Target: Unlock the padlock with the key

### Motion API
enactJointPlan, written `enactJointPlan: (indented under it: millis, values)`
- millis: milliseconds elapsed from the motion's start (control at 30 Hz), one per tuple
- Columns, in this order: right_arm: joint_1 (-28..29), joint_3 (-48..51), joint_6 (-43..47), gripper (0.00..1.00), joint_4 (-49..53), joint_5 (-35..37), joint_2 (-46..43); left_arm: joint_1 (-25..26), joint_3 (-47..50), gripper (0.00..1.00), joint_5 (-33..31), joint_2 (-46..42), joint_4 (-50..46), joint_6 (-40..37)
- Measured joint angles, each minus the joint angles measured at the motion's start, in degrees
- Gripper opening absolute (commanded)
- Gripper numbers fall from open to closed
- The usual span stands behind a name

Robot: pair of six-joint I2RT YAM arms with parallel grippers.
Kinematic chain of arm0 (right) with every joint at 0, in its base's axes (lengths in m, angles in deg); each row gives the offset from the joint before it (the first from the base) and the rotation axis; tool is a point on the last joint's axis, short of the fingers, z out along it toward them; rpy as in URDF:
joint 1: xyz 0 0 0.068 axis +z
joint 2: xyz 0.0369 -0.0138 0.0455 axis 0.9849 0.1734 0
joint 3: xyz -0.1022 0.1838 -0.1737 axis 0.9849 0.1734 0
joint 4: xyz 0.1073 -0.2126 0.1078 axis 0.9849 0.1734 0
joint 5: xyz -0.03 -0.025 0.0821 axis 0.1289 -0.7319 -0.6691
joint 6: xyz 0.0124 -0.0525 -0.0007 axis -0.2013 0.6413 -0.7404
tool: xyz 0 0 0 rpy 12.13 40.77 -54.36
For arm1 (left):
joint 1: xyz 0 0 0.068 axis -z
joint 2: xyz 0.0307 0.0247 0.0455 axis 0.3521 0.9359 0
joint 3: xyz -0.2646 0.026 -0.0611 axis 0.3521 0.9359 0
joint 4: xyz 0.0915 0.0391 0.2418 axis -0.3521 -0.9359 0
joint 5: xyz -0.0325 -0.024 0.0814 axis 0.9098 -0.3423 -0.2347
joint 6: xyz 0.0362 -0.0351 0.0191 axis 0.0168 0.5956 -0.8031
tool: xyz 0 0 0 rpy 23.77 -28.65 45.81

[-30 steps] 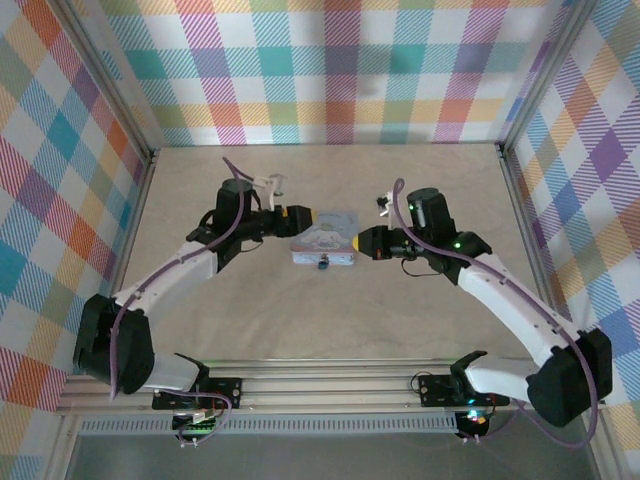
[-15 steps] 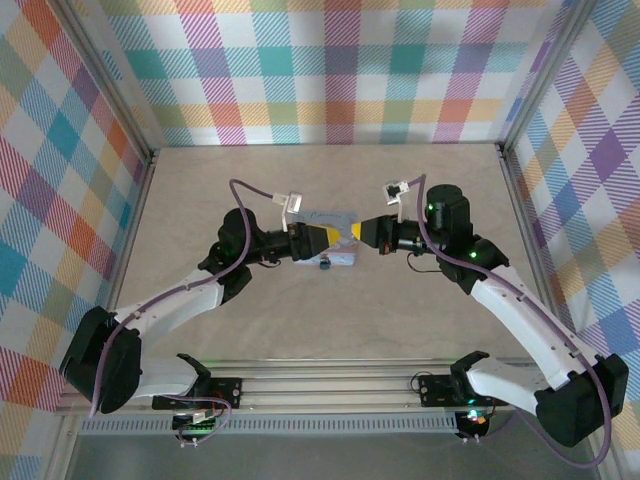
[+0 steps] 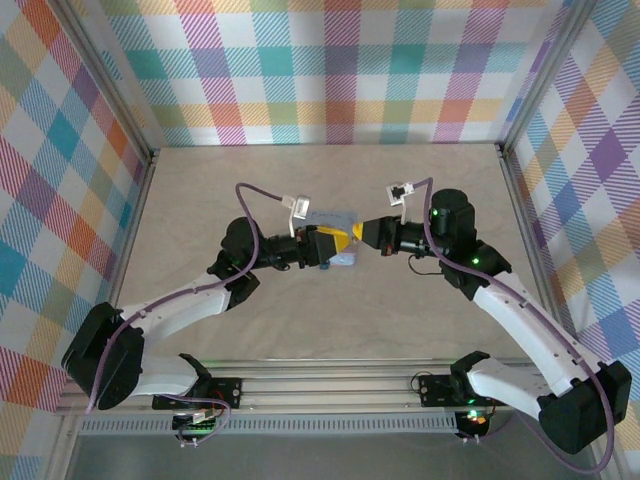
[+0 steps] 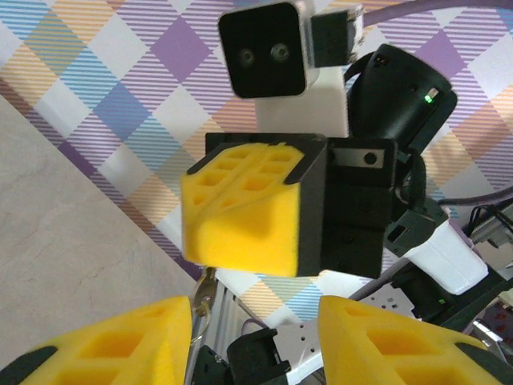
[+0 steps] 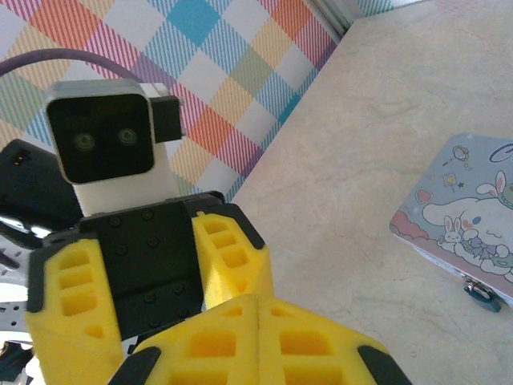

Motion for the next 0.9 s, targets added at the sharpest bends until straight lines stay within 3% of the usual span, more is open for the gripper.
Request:
enactJointPlan:
  millis: [467, 667, 767, 900]
  values:
    - [0.0, 0.0, -1.22, 0.0, -1.05, 0.0, -0.02, 1.97, 0.13, 0.31, 0.0, 2.71, 1.09, 0.61]
    - [0.0, 0.92, -1.27, 0.0, -1.07, -0.24, -0.52, 1.97, 0.13, 0.32, -1.05, 2.64, 0.63, -0.15]
    - [0.0, 1.29, -1.53, 0.0, -1.14, -0.59, -0.66, 1.97, 0.13, 0.41, -1.99, 2.62, -0.13, -0.83]
    - [0.0, 1.81, -2.32, 0.0, -1.55, -1.11, -0.72, 1.97, 0.11, 0.43, -2.95, 2.62, -0.61, -0.83]
